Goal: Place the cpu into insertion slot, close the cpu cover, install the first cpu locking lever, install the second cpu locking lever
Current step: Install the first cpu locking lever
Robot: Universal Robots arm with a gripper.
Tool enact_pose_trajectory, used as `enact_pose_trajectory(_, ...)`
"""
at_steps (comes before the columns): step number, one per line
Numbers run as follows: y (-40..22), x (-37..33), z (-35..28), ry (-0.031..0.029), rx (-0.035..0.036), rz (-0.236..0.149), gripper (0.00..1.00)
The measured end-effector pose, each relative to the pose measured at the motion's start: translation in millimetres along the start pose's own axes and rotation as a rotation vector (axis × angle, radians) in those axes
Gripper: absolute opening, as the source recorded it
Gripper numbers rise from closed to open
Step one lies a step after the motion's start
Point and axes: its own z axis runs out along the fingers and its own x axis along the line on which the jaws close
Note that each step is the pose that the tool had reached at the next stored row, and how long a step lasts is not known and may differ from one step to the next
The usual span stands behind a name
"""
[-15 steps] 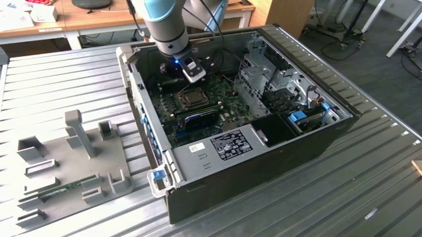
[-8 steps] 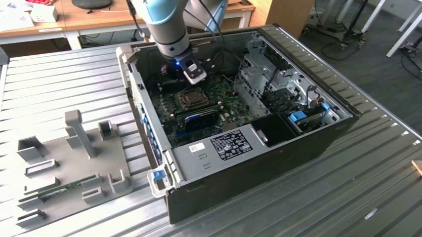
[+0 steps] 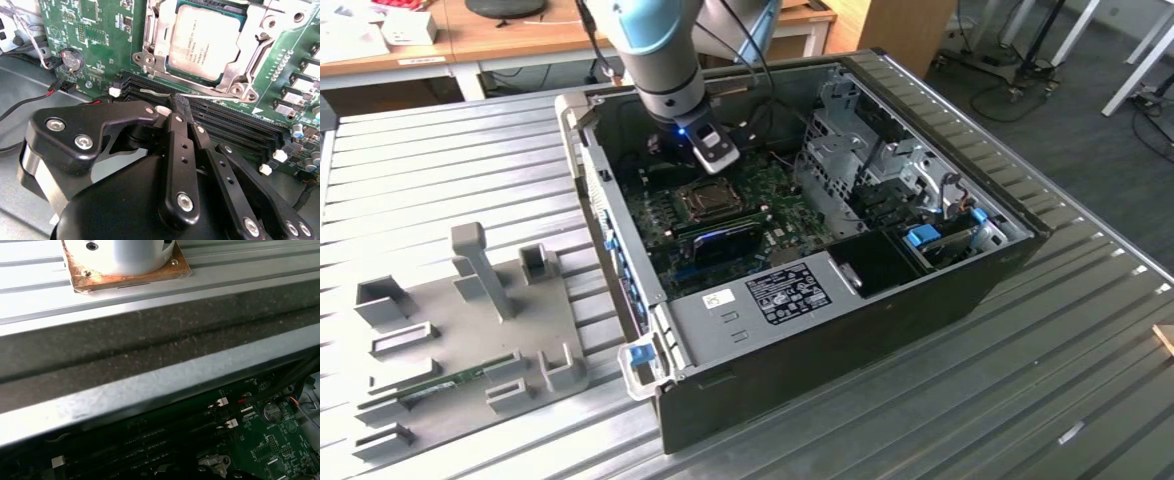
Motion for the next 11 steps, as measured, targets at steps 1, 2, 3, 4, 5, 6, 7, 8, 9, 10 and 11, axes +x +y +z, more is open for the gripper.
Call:
enact_pose_trajectory(1, 0.0, -0.3, 0.4, -0.0002, 0.0005, 0.000, 0.11)
enact_pose_trajectory(2, 0.0, -0.6, 0.9, -0.0003, 0.0010, 0.000, 0.11)
enact_pose_trajectory(3, 0.0, -1.1, 1.4, -0.0005, 0.0015, -0.001, 0.11)
enact_pose_trajectory(4, 0.1, -1.5, 2.0, -0.0007, 0.0021, -0.001, 0.11)
enact_pose_trajectory(5, 0.1, -1.9, 2.4, -0.0009, 0.0027, -0.001, 0.11)
enact_pose_trajectory(6, 0.2, -2.1, 2.8, -0.0012, 0.0034, -0.001, 0.11)
enact_pose_trajectory(7, 0.2, -2.1, 3.0, -0.0013, 0.0040, -0.001, 0.11)
enact_pose_trajectory(8, 0.2, -2.2, 3.0, -0.0013, 0.0041, -0.002, 0.11)
enact_pose_trajectory(9, 0.2, -2.2, 3.0, -0.0009, 0.0039, -0.003, 0.11)
enact_pose_trajectory(10, 0.2, -2.2, 3.0, -0.0002, 0.0035, -0.005, 0.11)
enact_pose_trajectory(11, 0.2, -2.3, 3.1, 0.0006, 0.0029, -0.007, 0.11)
